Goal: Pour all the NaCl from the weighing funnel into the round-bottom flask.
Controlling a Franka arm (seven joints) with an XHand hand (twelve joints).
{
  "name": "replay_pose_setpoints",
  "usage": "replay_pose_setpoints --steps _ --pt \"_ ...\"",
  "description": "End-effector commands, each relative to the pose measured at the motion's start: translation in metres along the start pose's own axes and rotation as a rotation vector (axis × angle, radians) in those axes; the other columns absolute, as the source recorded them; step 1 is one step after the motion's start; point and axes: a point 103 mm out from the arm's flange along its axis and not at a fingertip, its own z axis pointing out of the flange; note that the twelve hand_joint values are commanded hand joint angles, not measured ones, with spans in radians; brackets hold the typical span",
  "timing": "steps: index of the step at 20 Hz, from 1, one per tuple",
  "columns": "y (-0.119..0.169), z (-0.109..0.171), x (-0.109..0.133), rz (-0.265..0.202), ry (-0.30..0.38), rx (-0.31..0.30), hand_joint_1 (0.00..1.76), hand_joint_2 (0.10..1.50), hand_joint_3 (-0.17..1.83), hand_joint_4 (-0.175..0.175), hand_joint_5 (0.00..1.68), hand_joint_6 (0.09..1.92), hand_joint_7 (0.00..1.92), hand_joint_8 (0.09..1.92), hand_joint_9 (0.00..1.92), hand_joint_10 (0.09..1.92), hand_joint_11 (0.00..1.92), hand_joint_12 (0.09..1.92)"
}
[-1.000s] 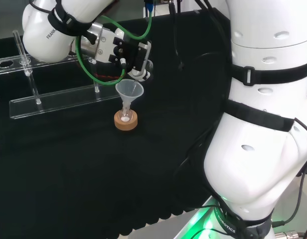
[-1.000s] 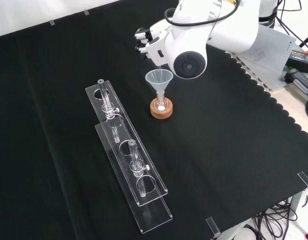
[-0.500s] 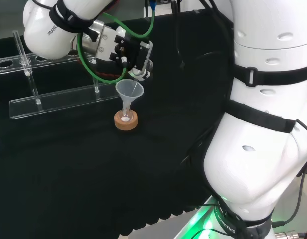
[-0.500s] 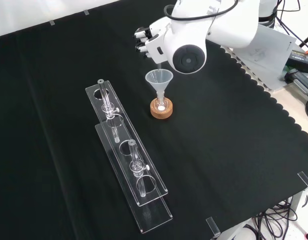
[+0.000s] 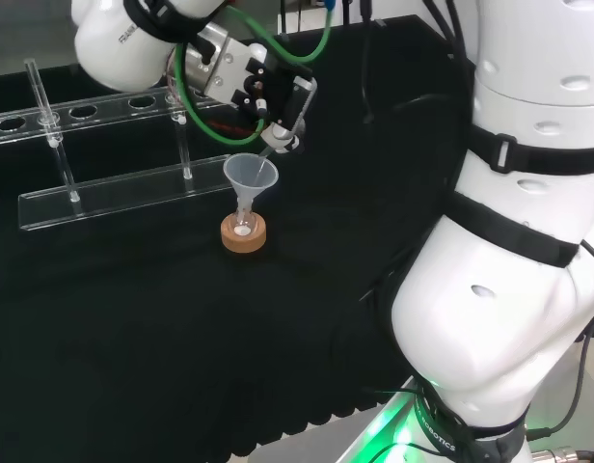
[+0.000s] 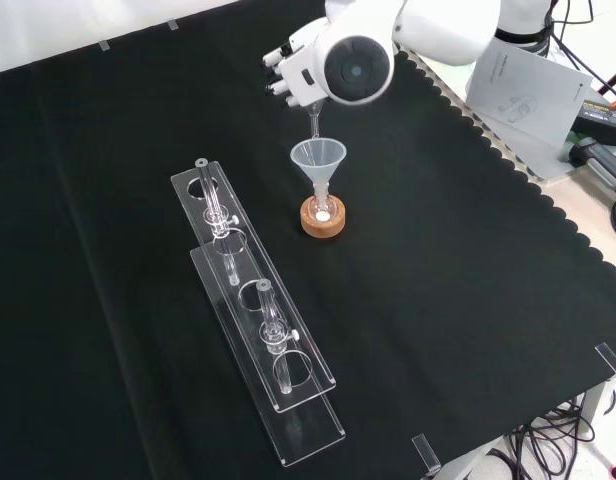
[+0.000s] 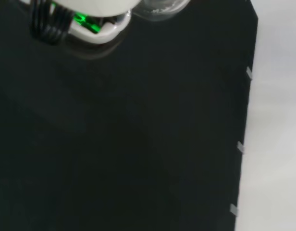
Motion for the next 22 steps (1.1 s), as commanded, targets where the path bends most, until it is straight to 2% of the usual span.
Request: replay_pose_setpoints --steps 1,3,6,14,17,22 --pt "0.004 0.025 -0.016 -0.022 0.220 -0.014 1.11 0.69 0.61 0.175 1.24 0.72 0.66 0.63 1.04 0.27 0.84 1.03" --pt "0.006 0.034 -0.021 -0.033 0.313 -0.032 1.11 0.69 0.61 0.175 1.24 0.72 0.66 0.63 1.04 0.27 0.84 1.03" --pt "0.009 0.043 -0.029 -0.037 0.412 -0.047 1.11 0.69 0.61 0.175 1.24 0.72 0.66 0.63 1.05 0.27 0.84 1.02" --pt "0.015 0.060 -0.041 -0.036 0.643 -0.094 1.11 0.69 0.61 0.175 1.24 0.72 0.67 0.63 1.05 0.27 0.85 1.02" --pt "0.016 0.064 -0.045 -0.023 0.706 -0.124 1.11 0.69 0.61 0.175 1.24 0.72 0.67 0.63 1.05 0.27 0.85 1.02" --pt "0.017 0.068 -0.047 -0.011 0.769 -0.149 1.11 0.69 0.61 0.175 1.24 0.72 0.67 0.63 1.05 0.27 0.85 1.02"
